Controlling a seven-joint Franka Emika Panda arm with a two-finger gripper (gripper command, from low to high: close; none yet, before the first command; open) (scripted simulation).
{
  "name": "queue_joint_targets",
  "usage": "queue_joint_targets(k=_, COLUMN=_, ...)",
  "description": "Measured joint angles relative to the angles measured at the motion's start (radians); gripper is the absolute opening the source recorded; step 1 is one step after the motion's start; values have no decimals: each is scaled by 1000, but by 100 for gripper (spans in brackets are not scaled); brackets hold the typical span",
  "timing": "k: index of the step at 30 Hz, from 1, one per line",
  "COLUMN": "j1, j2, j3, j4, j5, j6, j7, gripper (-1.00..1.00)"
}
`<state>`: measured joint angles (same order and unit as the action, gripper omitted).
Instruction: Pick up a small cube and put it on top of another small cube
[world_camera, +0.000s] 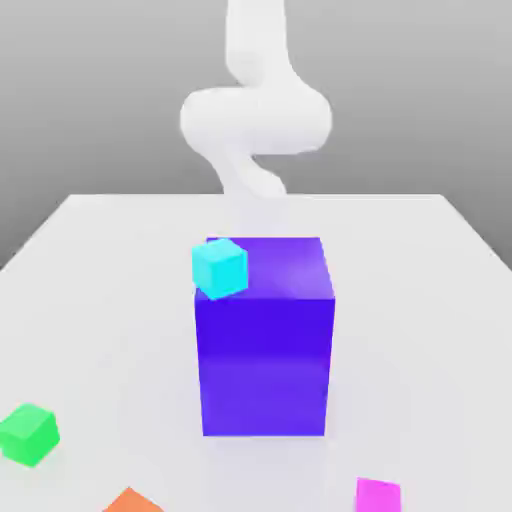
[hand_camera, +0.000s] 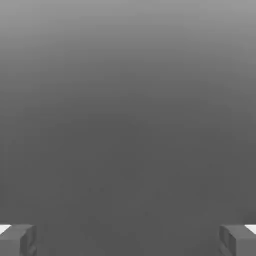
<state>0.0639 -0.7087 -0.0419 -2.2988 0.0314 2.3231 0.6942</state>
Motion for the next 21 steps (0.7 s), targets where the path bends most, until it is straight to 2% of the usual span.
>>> queue_joint_targets(k=10, j1=221, j2=371, j3=-136, j4=6, j5=147, j6=91, j7=-442, gripper=0)
queue_joint_targets(k=16, j1=289, j2=590, j3=-151, j4=9, j5=231, j6=145, j7=-700, gripper=0)
queue_joint_targets(k=21, j1=330, j2=763, j3=-136, j4=9, j5=253, j6=197, j7=-883, gripper=0)
